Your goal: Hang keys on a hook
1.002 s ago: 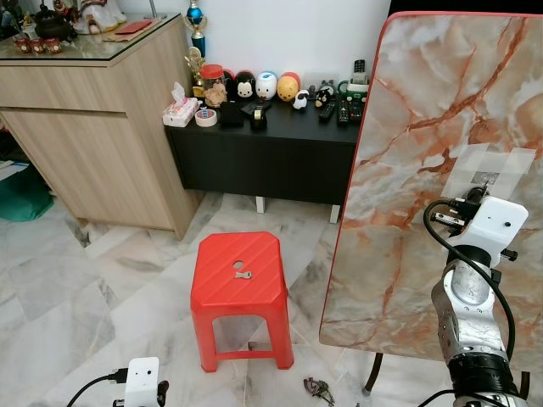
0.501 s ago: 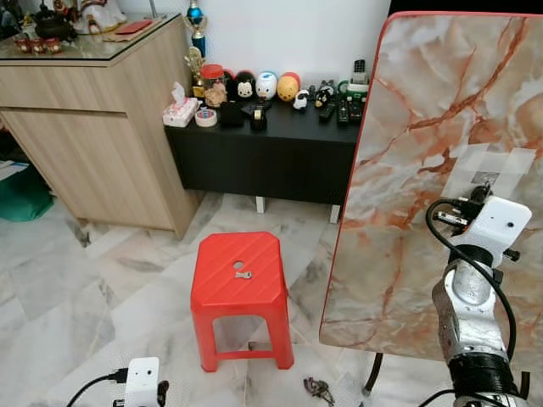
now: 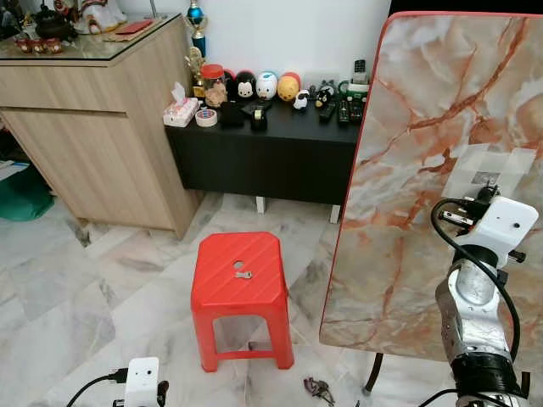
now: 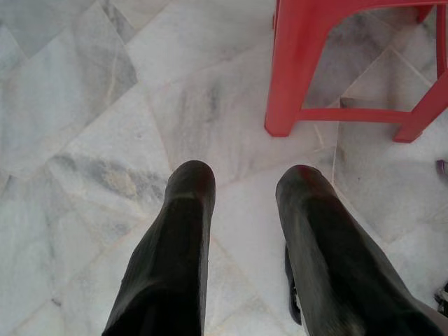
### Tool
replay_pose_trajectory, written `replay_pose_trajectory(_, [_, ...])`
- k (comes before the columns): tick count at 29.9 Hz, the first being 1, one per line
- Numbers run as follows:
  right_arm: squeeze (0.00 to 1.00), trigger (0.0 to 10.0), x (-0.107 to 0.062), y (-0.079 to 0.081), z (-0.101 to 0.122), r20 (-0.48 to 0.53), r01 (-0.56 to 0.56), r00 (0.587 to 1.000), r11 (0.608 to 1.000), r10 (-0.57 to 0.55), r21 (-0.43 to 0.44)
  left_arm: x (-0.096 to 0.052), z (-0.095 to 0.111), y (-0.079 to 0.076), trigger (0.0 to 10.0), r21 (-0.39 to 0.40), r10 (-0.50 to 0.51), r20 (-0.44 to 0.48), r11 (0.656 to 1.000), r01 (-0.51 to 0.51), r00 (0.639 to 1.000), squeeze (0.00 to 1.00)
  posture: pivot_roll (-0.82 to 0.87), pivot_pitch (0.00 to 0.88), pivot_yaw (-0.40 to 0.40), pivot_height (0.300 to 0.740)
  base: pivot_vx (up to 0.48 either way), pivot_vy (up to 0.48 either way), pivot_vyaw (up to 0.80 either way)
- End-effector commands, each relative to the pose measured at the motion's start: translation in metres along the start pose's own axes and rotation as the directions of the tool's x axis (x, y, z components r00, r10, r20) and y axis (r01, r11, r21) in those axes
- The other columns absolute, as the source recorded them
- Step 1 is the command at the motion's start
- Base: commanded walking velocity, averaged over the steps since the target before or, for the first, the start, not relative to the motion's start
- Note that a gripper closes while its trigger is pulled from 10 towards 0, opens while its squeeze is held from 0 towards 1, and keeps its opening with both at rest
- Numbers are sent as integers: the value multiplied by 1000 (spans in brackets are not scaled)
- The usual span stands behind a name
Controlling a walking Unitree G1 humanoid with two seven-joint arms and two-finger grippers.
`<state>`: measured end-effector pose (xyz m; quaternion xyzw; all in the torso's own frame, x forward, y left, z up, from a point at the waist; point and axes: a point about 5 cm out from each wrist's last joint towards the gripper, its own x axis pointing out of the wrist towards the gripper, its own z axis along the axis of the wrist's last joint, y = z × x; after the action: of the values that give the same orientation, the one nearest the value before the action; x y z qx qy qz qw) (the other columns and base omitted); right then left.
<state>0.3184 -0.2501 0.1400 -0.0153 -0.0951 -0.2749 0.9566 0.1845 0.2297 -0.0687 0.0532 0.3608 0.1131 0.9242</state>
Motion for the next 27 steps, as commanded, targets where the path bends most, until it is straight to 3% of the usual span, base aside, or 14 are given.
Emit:
replay_pose_trajectory(1, [0,10000,4,-2,3,2,12,1000,1000,-12,11,0,-1,5,10000,21,14,-6,1000,-14,1000,0,1,0,31,740,0,0,0])
replay_pose_trajectory(17, [0,10000,4,6,-9,-78,-46,996,999,46,-9,0,-1,6,10000,29,21,-3,999,-21,1000,0,3,0,32,740,0,0,0])
replay_pose_trajectory(27, [0,10000,5,6,-8,-77,-54,996,999,54,-4,0,-1,6,10000,33,24,-3,999,-24,1000,0,4,0,32,740,0,0,0])
